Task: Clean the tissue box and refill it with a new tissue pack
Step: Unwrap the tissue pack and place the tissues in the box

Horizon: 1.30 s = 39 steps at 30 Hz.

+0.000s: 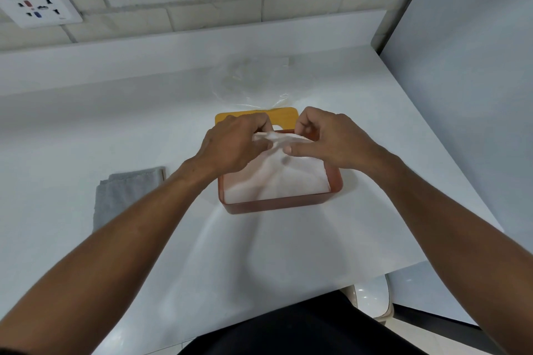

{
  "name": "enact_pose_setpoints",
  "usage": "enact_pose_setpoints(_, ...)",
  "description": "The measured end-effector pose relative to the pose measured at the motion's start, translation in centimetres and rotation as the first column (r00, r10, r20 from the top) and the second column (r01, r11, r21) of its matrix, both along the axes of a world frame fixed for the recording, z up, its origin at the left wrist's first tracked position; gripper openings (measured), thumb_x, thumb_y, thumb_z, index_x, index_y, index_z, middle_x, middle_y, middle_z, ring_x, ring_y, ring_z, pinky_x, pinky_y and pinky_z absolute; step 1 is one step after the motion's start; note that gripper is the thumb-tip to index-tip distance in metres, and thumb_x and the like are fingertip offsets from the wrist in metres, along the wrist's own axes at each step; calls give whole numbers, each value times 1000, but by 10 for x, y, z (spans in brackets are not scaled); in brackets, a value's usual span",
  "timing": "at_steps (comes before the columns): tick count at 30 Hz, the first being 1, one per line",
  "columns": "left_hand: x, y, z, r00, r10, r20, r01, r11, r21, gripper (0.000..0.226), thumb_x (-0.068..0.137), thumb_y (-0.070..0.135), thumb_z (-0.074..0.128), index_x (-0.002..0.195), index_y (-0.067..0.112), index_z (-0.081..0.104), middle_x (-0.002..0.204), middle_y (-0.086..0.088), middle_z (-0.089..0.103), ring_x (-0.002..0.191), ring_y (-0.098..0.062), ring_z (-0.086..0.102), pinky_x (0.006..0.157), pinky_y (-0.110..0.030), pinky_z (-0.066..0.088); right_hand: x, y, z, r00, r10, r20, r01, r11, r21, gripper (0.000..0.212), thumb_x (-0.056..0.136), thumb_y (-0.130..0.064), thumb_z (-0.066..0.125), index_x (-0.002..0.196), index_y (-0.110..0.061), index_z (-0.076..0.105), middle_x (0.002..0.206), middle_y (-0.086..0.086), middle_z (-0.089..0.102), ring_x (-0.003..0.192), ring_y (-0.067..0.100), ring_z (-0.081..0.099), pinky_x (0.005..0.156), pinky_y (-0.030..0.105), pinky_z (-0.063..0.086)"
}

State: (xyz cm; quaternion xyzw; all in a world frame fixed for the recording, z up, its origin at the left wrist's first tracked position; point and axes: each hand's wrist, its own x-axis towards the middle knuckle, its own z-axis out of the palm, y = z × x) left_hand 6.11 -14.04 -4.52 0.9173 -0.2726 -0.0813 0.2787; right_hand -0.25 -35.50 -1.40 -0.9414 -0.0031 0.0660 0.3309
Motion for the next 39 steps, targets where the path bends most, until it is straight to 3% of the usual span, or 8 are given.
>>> enact_pose_setpoints(9, -8, -1, 2, 974, -137, 179, 107, 979, 171, 48, 97, 16, 48, 133, 48, 55, 107, 7, 54, 86, -22, 56, 57, -30, 33, 4, 1, -2, 997, 0, 79, 4, 999, -54, 16, 84, -13, 64, 88, -28, 64, 79, -13, 65, 62, 8, 51, 69, 33, 47)
enact_pose_setpoints(12, -13, -5, -2, 981, -151, 119, 134, 981, 138, 37, 105, 25, 47, 138, 38, 58, 105, 7, 43, 90, -23, 58, 60, -31, 34, 3, 5, -2, 995, -15, 103, 23, 996, -86, 16, 80, -9, 65, 88, -22, 67, 77, -7, 65, 66, 14, 53, 68, 31, 46)
enact_pose_setpoints(16, -18, -9, -2, 991, -131, -33, 132, 991, 13, 48, 103, 65, 34, 124, 32, 62, 103, 6, 51, 97, -12, 52, 77, -36, 40, 3, 14, -2, 992, -124, 17, 125, 992, -26, 14, 76, -13, 70, 82, -26, 68, 75, -6, 67, 66, 14, 68, 69, 37, 57)
enact_pose_setpoints(21, -9, -7, -1, 991, -131, 12, 132, 990, -59, 24, 105, 23, 61, 125, 22, 75, 118, 4, 73, 105, -10, 58, 85, -30, 43, 2, 8, -1, 990, -114, -87, 118, 993, 32, 17, 67, -30, 84, 73, -25, 68, 64, -10, 69, 57, 7, 68, 68, 39, 61)
enact_pose_setpoints(25, -4, -3, -4, 1000, -10, -24, 7, 990, -144, 7, 92, 28, 78, 97, 30, 82, 90, 20, 75, 83, -2, 64, 75, -28, 49, 0, 4, -2, 982, -51, -182, 89, 975, 202, 27, 71, -44, 85, 89, -27, 75, 61, -20, 65, 70, 11, 73, 73, 38, 63)
enact_pose_setpoints(30, -6, -8, -5, 999, 30, -29, -33, 995, -96, 10, 89, 29, 79, 82, 36, 81, 60, 32, 64, 65, 9, 57, 59, -8, 35, 2, 14, -13, 989, -74, -125, 79, 996, 37, 7, 77, -36, 81, 75, -31, 75, 62, -14, 70, 56, 8, 70, 70, 37, 61)
enact_pose_setpoints(34, -11, -12, -5, 1000, 8, -11, -7, 999, 40, 9, 92, 29, 75, 89, 33, 83, 88, 16, 79, 71, -3, 61, 63, -16, 37, -1, 22, -19, 988, -81, -133, 66, 992, -110, 14, 79, -44, 76, 70, -34, 71, 61, -13, 70, 60, 5, 68, 76, 34, 56)
enact_pose_setpoints(39, -10, -6, -5, 999, 46, 3, -46, 989, 143, 23, 86, 63, 72, 101, 45, 71, 87, 28, 67, 90, -3, 64, 71, -28, 44, 1, 23, -15, 989, -95, -111, 68, 972, -226, 17, 74, -52, 76, 76, -37, 68, 68, -17, 68, 72, 7, 68, 72, 28, 52)
